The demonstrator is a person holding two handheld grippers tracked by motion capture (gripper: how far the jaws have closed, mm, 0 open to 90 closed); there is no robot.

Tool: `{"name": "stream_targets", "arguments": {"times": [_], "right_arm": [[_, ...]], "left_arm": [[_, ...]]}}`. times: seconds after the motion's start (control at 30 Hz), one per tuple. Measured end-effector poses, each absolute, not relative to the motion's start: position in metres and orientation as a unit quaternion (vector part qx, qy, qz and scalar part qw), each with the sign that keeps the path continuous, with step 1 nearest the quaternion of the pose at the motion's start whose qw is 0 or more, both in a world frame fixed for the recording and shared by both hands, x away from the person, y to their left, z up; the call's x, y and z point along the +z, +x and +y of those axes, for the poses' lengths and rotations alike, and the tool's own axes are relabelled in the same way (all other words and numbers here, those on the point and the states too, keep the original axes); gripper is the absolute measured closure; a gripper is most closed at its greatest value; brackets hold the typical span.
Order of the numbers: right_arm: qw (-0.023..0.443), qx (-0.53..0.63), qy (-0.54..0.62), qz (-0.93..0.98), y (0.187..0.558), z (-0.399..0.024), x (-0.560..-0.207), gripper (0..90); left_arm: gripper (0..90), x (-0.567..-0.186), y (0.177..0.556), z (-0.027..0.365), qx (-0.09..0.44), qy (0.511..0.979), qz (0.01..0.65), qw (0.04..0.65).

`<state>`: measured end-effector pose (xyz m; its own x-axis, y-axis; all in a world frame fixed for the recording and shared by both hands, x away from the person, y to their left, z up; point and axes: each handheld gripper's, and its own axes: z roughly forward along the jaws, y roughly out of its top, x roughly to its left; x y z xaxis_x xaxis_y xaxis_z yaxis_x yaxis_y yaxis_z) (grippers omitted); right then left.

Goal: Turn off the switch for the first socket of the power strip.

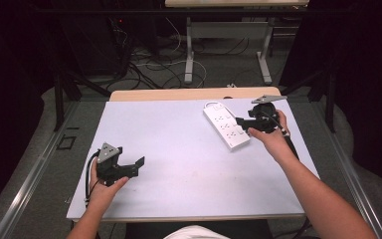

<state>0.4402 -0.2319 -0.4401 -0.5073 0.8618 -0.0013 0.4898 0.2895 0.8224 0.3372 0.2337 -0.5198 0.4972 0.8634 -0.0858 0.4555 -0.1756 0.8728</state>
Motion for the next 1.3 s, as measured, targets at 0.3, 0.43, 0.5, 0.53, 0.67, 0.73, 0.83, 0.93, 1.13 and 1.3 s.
{"name": "stream_targets", "arguments": {"times": [0.3, 0.43, 0.5, 0.53, 0.67, 0.73, 0.83, 0.93, 1.13, 1.3], "right_arm": [[0.227, 0.399, 0.443, 0.77, 0.454, -0.224, -0.446, 45.6], [0.222, 0.399, 0.447, 0.769, 0.459, -0.221, -0.447, 48.4], [0.224, 0.398, 0.446, 0.77, 0.463, -0.218, -0.448, 51.5], [0.224, 0.398, 0.446, 0.77, 0.463, -0.218, -0.448, 51.5], [0.223, 0.395, 0.447, 0.771, 0.469, -0.215, -0.45, 56.7], [0.221, 0.392, 0.449, 0.772, 0.473, -0.213, -0.452, 59.2], [0.221, 0.383, 0.451, 0.776, 0.478, -0.211, -0.455, 63.0], [0.223, 0.375, 0.452, 0.778, 0.483, -0.207, -0.458, 66.8], [0.22, 0.362, 0.458, 0.782, 0.493, -0.2, -0.462, 73.3], [0.22, 0.354, 0.464, 0.782, 0.503, -0.197, -0.464, 76.0]], "left_arm": [[6.5, -0.52, 0.337, 0.234, 0.225, 0.736, 0.446, 0.456], [6.6, -0.52, 0.338, 0.234, 0.224, 0.737, 0.446, 0.456], [6.7, -0.52, 0.338, 0.234, 0.224, 0.737, 0.445, 0.456], [6.7, -0.52, 0.338, 0.234, 0.224, 0.737, 0.445, 0.456], [6.9, -0.52, 0.338, 0.234, 0.224, 0.737, 0.445, 0.456], [7.0, -0.52, 0.338, 0.234, 0.224, 0.738, 0.445, 0.456], [7.1, -0.52, 0.338, 0.234, 0.223, 0.738, 0.445, 0.456], [7.2, -0.52, 0.338, 0.234, 0.224, 0.738, 0.445, 0.456], [7.4, -0.521, 0.338, 0.234, 0.222, 0.738, 0.445, 0.456], [7.6, -0.521, 0.339, 0.233, 0.222, 0.739, 0.445, 0.455]]}}
